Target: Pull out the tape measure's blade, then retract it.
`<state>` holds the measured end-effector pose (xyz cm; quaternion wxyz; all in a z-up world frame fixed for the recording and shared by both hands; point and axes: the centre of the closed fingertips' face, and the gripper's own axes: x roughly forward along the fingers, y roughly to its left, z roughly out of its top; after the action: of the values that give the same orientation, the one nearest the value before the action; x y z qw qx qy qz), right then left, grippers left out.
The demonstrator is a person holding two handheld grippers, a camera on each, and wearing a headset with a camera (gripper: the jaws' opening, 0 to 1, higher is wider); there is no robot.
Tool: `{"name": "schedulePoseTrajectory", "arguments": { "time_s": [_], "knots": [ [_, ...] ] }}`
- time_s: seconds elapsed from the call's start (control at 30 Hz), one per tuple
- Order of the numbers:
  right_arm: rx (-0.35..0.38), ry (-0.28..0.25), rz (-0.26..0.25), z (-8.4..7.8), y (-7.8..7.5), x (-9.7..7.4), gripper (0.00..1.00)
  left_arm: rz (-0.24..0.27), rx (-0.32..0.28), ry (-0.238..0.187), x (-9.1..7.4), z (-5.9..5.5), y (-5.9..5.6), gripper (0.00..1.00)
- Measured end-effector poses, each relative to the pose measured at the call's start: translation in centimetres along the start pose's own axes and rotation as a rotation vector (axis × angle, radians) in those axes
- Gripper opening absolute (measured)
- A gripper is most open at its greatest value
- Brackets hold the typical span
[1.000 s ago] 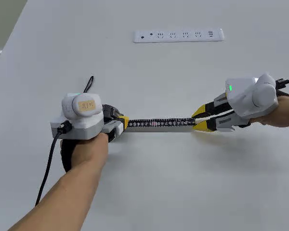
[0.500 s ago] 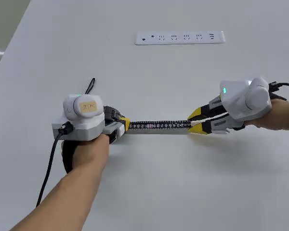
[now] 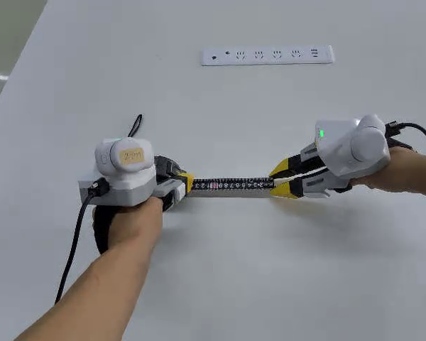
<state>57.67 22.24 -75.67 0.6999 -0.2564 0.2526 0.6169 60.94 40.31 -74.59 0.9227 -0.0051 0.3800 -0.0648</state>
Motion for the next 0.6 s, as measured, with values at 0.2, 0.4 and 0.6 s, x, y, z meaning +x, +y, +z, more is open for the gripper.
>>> {"name": "schedulePoseTrajectory", "arguments": {
  "time_s": [0.2, 0.4, 0.6],
  "knots": [
    [0.001, -0.006, 0.002, 0.5, 0.0, 0.6, 0.12, -0.001, -0.001, 0.002, 0.0, 0.0, 0.0, 0.64],
    [-0.002, -0.004, 0.002, 0.7, 0.1, 1.0, 0.12, -0.002, 0.001, 0.004, 0.0, 0.0, 0.0, 0.64],
    [-0.002, -0.009, 0.004, 1.1, 0.1, 1.5, 0.12, -0.002, 0.003, 0.006, 0.0, -0.1, -0.1, 0.64]
  ]
}}
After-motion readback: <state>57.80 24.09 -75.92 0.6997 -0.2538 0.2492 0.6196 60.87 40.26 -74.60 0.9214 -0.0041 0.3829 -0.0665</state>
